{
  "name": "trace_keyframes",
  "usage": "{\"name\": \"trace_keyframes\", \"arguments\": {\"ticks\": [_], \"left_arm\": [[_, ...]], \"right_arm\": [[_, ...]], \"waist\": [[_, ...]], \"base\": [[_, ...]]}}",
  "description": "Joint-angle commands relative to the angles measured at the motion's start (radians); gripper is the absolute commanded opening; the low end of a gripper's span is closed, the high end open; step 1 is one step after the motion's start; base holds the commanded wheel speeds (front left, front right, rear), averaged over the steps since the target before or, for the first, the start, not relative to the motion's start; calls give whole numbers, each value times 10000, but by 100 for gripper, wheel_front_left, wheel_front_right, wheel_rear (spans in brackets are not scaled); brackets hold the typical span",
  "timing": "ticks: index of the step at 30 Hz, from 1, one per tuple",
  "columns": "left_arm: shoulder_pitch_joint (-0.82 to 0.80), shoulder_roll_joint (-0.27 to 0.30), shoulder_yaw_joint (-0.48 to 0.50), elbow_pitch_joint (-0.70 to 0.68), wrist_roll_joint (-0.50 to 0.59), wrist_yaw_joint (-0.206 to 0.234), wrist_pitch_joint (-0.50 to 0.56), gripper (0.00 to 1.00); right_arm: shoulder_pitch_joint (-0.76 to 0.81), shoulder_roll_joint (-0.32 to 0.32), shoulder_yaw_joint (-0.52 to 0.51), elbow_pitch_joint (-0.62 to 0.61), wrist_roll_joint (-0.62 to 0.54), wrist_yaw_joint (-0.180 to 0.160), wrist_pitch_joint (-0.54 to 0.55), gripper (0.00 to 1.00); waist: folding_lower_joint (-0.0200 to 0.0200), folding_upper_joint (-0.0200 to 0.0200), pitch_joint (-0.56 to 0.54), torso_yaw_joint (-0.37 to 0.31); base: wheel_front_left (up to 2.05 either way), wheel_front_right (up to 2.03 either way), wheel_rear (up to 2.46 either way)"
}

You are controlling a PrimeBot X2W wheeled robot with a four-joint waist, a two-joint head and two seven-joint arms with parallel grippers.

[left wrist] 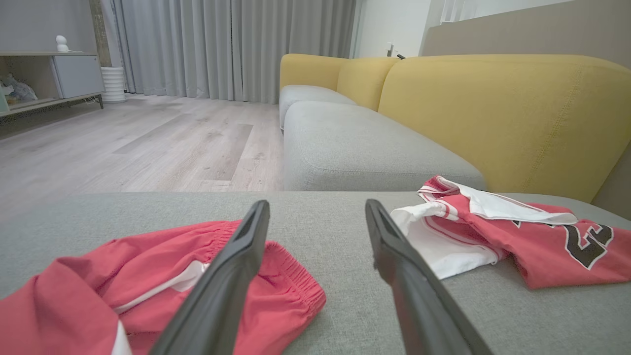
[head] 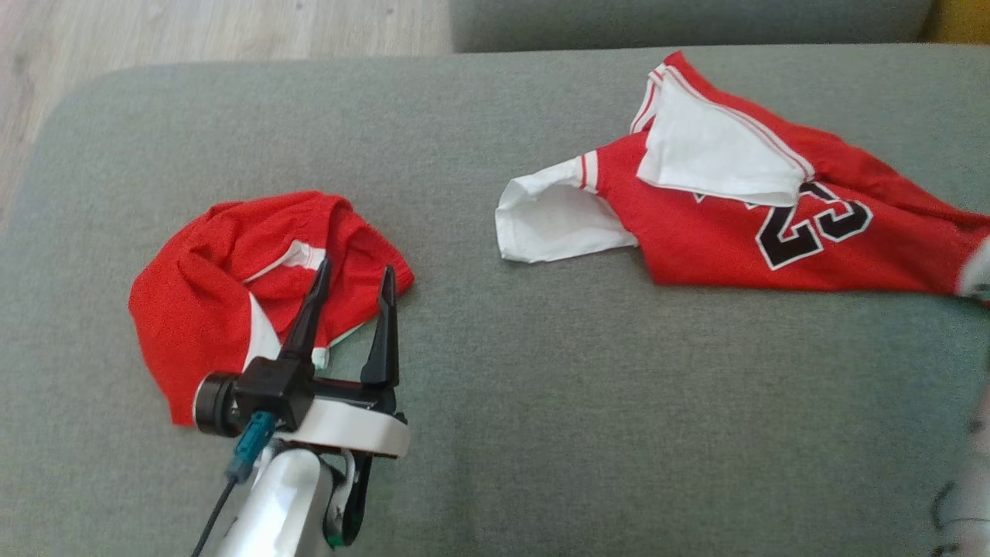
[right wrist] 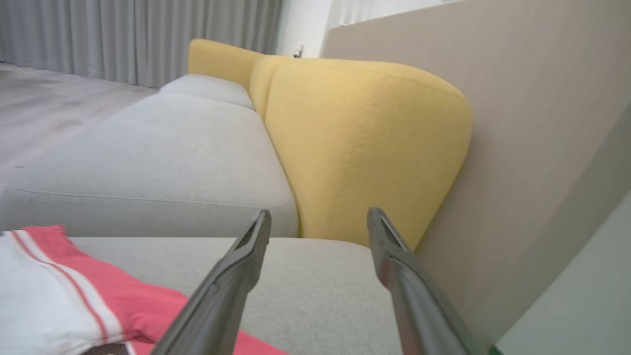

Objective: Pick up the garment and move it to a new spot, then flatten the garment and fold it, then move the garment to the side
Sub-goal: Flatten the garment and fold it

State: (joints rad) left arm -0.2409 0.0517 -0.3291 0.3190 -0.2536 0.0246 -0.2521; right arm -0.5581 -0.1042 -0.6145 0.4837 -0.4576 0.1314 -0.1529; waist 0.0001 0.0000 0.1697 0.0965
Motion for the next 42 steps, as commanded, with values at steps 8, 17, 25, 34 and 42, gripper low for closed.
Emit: {"name": "trace_keyframes", "arguments": {"ticks": [8, 17, 25, 34, 42], "left_arm": [[22, 9, 571, -297, 166, -35, -97, 100], [271, -2, 699, -378, 149, -48, -97, 100], [83, -10, 596, -391, 126, -116, -97, 100], [-306, -13, 307, -352, -25, -106, -97, 100], [-655, -13, 76, -329, -203, -42, -97, 100]], "right_arm": [[1183, 531, 2976, -762, 2151, -7, -1003, 100], [3931, 537, 6126, -2445, 5212, -7, -1083, 100], [4393, 539, 6746, -2272, 4828, -7, -1049, 100], [2933, 539, 7456, -446, 4420, -7, -275, 100], [1516, 539, 7726, 1520, 4217, -7, 8, 100]], "waist": [[-1, 0, -754, -565], [-1, 0, -893, -793], [-1, 0, -465, -517], [-1, 0, 431, 147], [-1, 0, 824, 708]], "base": [[0, 0, 0], [0, 0, 0], [0, 0, 0], [0, 0, 0], [0, 0, 0]]}}
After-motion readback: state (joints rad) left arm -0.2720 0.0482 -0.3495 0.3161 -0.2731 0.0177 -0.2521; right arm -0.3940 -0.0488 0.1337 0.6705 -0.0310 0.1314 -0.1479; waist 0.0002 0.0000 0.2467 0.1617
